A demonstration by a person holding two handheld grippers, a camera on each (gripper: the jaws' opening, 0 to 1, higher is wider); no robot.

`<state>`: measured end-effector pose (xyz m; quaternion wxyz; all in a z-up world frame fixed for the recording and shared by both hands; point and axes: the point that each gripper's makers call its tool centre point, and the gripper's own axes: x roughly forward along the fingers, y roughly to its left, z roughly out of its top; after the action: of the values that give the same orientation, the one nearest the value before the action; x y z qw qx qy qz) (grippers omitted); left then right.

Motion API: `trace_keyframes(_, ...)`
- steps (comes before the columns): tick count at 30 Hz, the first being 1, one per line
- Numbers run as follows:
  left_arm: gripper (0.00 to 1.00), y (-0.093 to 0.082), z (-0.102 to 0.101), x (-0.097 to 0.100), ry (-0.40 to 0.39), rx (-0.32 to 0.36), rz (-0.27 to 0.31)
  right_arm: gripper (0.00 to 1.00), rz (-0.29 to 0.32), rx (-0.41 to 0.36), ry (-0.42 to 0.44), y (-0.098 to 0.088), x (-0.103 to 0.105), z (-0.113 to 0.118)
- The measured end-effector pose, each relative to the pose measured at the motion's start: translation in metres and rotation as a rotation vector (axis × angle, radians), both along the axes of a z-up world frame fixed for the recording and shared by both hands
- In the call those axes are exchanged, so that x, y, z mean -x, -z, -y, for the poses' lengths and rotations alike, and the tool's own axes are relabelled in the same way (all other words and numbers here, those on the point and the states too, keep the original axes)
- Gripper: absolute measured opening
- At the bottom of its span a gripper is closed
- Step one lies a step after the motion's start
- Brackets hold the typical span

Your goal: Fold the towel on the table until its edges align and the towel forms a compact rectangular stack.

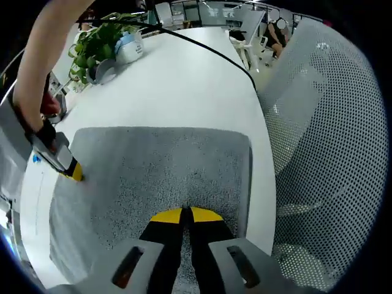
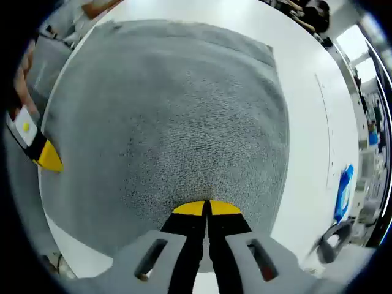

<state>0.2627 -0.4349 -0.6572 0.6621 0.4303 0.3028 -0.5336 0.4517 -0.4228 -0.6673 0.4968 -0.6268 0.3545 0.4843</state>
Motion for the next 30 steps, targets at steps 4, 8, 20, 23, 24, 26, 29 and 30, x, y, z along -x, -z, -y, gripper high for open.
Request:
trace_keyframes(4,0.02,0.001,0.001,0.003,0.048,-0.053,0.065,0.00,0.108,0.189,-0.117,0.001,0.001,0.001)
trace_keyframes(8,0.01,0.001,0.000,0.005,0.057,-0.060,0.088,0.00,0.157,0.310,-0.151,0.002,0.001,0.005)
trace_keyframes(20,0.01,0.002,-0.004,0.010,0.080,-0.205,0.264,0.00,0.050,0.227,0.251,0.002,0.003,0.053)
trace_keyframes(23,0.01,0.002,-0.005,0.009,0.094,-0.230,0.276,0.00,0.048,0.167,0.279,-0.001,0.010,0.059)
trace_keyframes(24,0.01,0.002,-0.005,0.009,0.094,-0.233,0.275,0.00,0.044,0.142,0.297,-0.001,0.010,0.062)
trace_keyframes(26,0.01,0.002,-0.006,0.008,0.086,-0.238,0.269,0.00,0.031,0.099,0.321,0.000,0.009,0.065)
trace_keyframes(29,0.01,0.002,-0.007,0.007,0.046,-0.250,0.240,0.00,0.018,0.051,0.362,0.000,0.010,0.069)
trace_keyframes(30,0.01,0.002,-0.008,0.007,0.037,-0.253,0.233,0.00,0.017,0.038,0.369,0.000,0.010,0.070)
